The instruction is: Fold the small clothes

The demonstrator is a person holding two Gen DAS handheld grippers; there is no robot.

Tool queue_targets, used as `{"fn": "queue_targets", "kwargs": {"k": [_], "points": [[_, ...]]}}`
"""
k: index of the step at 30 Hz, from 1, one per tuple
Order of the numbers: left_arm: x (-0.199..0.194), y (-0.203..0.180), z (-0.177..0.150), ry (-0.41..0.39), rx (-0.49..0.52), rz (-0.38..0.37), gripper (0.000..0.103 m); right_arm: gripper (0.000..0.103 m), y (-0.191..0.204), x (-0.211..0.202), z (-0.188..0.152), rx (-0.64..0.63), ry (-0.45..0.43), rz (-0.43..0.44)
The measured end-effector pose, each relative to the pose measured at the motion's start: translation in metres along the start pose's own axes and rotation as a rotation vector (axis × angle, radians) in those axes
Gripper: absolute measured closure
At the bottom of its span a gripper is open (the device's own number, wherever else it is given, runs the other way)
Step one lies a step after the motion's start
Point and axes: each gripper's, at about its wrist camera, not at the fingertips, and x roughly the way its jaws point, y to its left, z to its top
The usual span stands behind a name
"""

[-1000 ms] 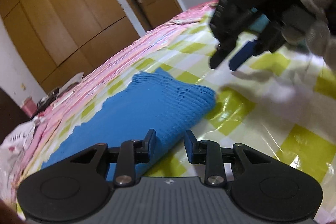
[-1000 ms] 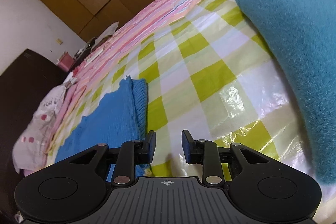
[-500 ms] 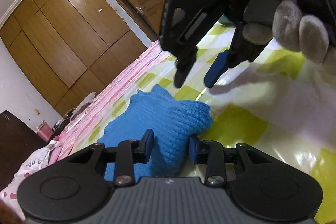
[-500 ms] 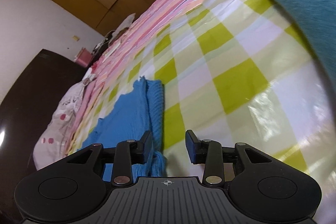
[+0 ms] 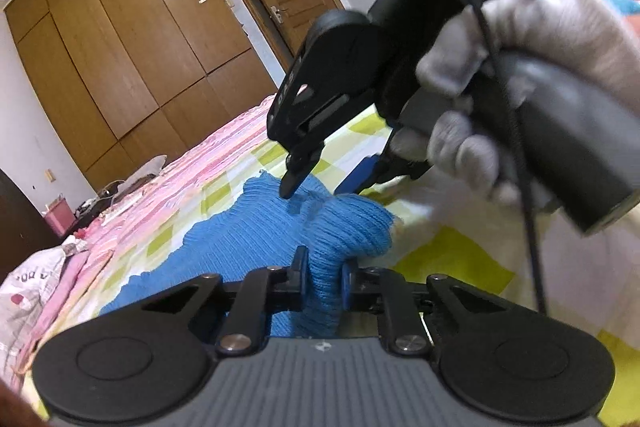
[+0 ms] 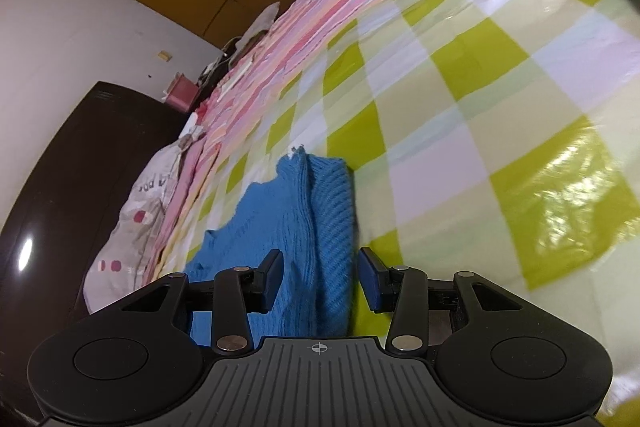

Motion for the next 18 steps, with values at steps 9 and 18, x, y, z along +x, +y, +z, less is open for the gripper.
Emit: {"fn": "queue_targets", "kwargs": {"k": [9,18], "points": [[-0.01,0.02,0.005,-0.01,-0.089,-0.039,0.085,0.082,0.003,0.018,0.004,0.03,0.002,0.023],[-0.025,0.07,0.007,-0.014,-0.285,-0.091,0.086,0.088,0.027,-0.003,-0.002,0.034,-0.048,0.027]]}}
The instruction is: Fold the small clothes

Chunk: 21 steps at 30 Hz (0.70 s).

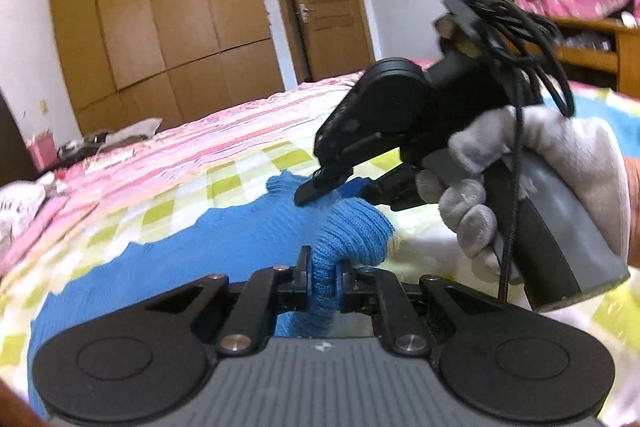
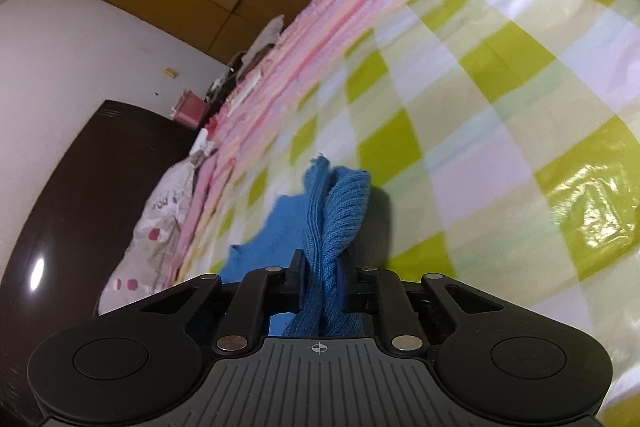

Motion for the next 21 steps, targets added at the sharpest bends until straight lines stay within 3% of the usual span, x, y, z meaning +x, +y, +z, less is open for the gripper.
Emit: {"fn": "queue_targets", "kwargs": {"k": [9,21], "points": [[-0.037,0.054,0.0,-0.034,-0.18,0.03,0.086,0.088,0.074,0.0,-0.005,-0.087,-0.025,0.039],[-0.081,0.129,-0.025,-0.051,-0.336,0.118,0.086,0.089,0.173,0.053,-0.041,-0.224,0.031,0.069]]}}
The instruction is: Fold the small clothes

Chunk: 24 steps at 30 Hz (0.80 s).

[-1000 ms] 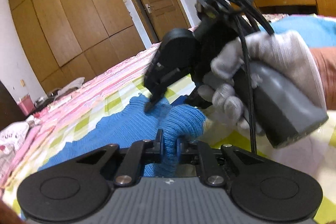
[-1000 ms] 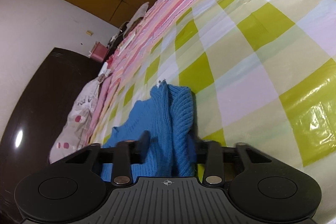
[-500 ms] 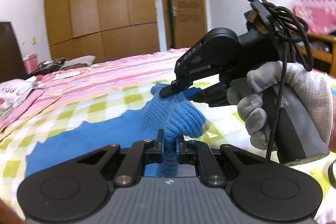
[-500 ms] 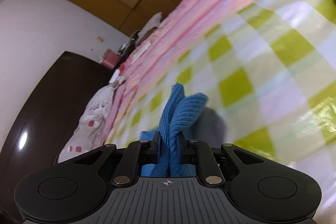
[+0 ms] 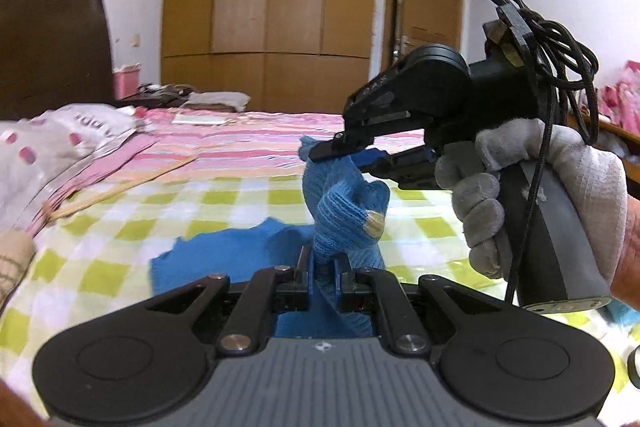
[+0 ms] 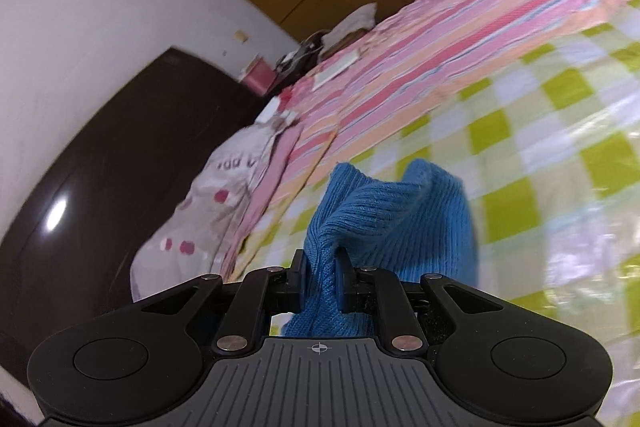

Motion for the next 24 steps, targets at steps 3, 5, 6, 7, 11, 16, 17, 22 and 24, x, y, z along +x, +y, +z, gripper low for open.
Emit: {"fn": "queue_targets", "kwargs": {"k": [3,5,6,7,11,16,17,22,24], "points": [[-0.002,0.02,-0.004,0.01,-0.024,0.021,0.086,0.089,0.022,0.021,-0.01,-0.053,0.032,-0.011],[-0.004,0.031,-0.007,0.02,-0.039,0.031,0.086,0.089,0.033,0.035,-0.018,-0.081,0.058,-0.019],[-0.005,0.037,-0.008,0.026,-0.046,0.036,0.086,0.089,0.038,0.041,-0.021,-0.091,0.07,-0.023],[-0.008,0.041,-0.01,0.032,-0.053,0.04,0.086,0.089,0.043,0.049,-0.025,-0.101,0.083,-0.028],[-0.008,0.058,-0.018,0.057,-0.076,0.063,0.086,0.089,0.059,0.075,-0.041,-0.153,0.131,-0.052],[-0.007,0.075,-0.027,0.102,-0.101,0.075,0.086,0.089,0.07,0.101,-0.062,-0.199,0.189,-0.077],[-0.008,0.075,-0.029,0.11,-0.099,0.078,0.086,0.089,0.072,0.106,-0.066,-0.211,0.2,-0.083],[-0.01,0.081,-0.036,0.151,-0.12,0.066,0.086,0.089,0.077,0.124,-0.083,-0.256,0.247,-0.11],[-0.014,0.083,-0.039,0.155,-0.124,0.064,0.086,0.089,0.08,0.129,-0.089,-0.274,0.261,-0.114]]}}
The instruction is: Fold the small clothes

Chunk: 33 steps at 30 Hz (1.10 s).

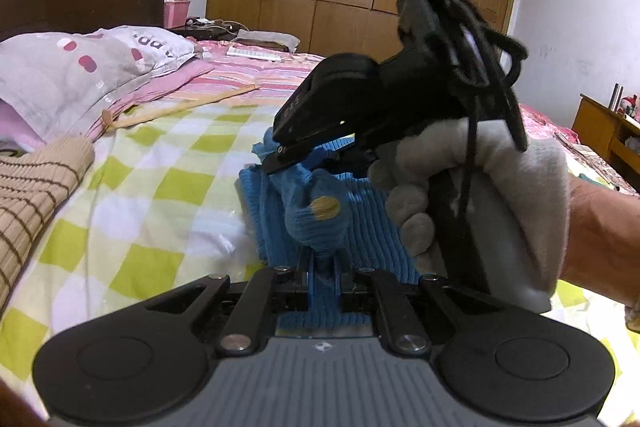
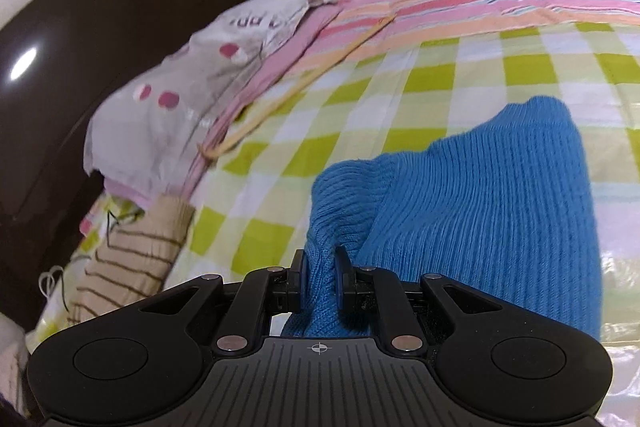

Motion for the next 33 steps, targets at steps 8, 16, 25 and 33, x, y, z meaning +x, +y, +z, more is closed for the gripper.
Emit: {"fn": "queue_targets", "kwargs": {"k": [8,16,25,33], "points": [[-0.013,0.006,-0.007,0.035,-0.024,-0.024,0.086,0.086,0.016,0.01,-0.006,-0.1,0.057,0.003],[-0.034,0.021,-0.001,0.0,-0.073,0.002,0.084,0.086,0.024,-0.024,-0.006,-0.145,0.034,0.042],[0.0,0.003,0.028,-0.041,-0.044,-0.003,0.084,0.085,-0.009,-0.095,-0.014,-0.204,-0.062,-0.058],[0.043,-0.006,0.037,-0.022,0.016,0.099,0.084,0.086,-0.041,-0.107,-0.043,-0.223,-0.04,-0.158]]}}
